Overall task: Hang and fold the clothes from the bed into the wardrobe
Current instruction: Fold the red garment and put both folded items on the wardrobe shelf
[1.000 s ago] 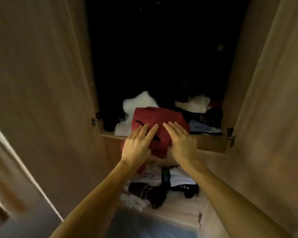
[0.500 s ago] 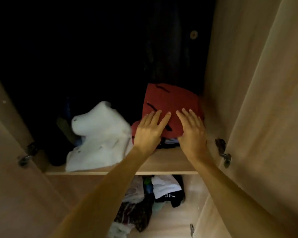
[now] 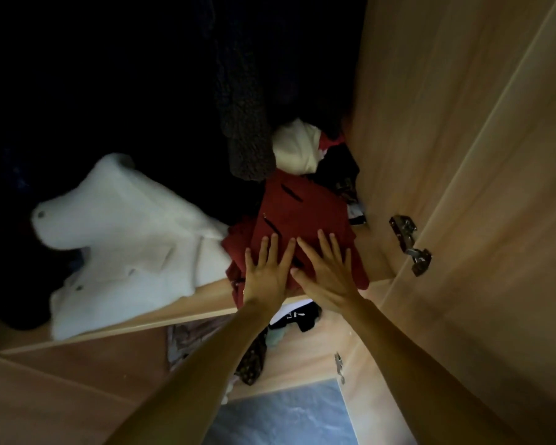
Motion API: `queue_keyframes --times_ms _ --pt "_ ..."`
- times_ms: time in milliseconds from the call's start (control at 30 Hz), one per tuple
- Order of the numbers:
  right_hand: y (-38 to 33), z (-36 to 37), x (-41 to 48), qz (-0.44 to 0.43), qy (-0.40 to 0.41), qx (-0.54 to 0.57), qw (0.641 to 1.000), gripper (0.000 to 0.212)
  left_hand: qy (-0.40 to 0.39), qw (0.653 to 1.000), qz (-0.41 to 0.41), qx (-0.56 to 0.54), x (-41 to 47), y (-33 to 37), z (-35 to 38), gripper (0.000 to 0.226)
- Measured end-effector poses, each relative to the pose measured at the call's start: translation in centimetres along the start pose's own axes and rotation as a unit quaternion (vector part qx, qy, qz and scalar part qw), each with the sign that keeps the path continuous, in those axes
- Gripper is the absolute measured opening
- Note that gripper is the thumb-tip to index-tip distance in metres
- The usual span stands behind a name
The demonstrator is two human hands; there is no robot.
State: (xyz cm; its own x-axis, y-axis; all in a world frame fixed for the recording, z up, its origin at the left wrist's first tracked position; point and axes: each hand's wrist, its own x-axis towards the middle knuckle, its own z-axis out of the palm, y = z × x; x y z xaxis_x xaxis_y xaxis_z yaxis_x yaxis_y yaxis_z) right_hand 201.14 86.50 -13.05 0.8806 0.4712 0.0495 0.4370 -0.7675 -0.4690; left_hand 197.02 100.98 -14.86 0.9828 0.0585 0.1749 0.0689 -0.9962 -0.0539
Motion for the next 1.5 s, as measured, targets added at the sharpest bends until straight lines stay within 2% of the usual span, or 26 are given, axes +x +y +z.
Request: queue_keyframes --times_ms 300,400,500,633,733,800,1000,1133,1367,1500 --pt "1.9 2.9 4.5 0.004 0.121 -0.05 0.991 0.066 0.015 1.0 0.003 0.023 4.4 -0.7 2.5 0.091" --pt "2.5 3.2 6.3 0.017 0.132 -0.038 0.99 0.063 -0.002 1.0 0.001 0.028 6.2 -0.9 2.3 0.085" --pt "2.0 3.0 5.7 0.029 0.098 -0.044 0.994 0.065 -0.055 0.998 0.02 0.02 5.5 -1.0 1.0 0.086" --pt "0.7 0.9 3.1 0.04 0.086 -0.029 0.995 0.068 -0.069 0.995 0.046 -0.049 3.4 -1.6 -1.5 0.098" --pt "-1.6 -1.0 0.3 0.02 0.099 -0.012 0.995 0.073 -0.027 0.988 0.019 -0.154 0.1 -2.1 -3.8 0.093" --pt "-3.5 -2.5 -1.4 -0.005 0.108 0.017 0.994 0.077 0.012 0.982 0.002 -0.187 -2.1 -2.4 -6.0 0.102" --pt "-11.6 -5.1 -7.9 -0.071 0.135 0.034 0.988 0.07 0.054 0.983 -0.077 -0.155 -12.4 -5.4 -13.8 0.098" --pt "-19.0 -4.2 -14.4 -0.125 0.136 0.046 0.982 0.069 0.076 0.984 -0.095 -0.129 -21.9 -8.7 -18.3 0.086" --pt "-28.3 -3.0 -23.8 -0.215 0.123 0.069 0.966 0.066 0.098 0.977 -0.162 -0.097 -35.4 -12.6 -23.7 0.084" --pt "-33.1 -3.4 -27.2 -0.256 0.122 0.072 0.956 0.048 0.127 0.967 -0.201 -0.086 -40.9 -13.7 -27.2 0.085"
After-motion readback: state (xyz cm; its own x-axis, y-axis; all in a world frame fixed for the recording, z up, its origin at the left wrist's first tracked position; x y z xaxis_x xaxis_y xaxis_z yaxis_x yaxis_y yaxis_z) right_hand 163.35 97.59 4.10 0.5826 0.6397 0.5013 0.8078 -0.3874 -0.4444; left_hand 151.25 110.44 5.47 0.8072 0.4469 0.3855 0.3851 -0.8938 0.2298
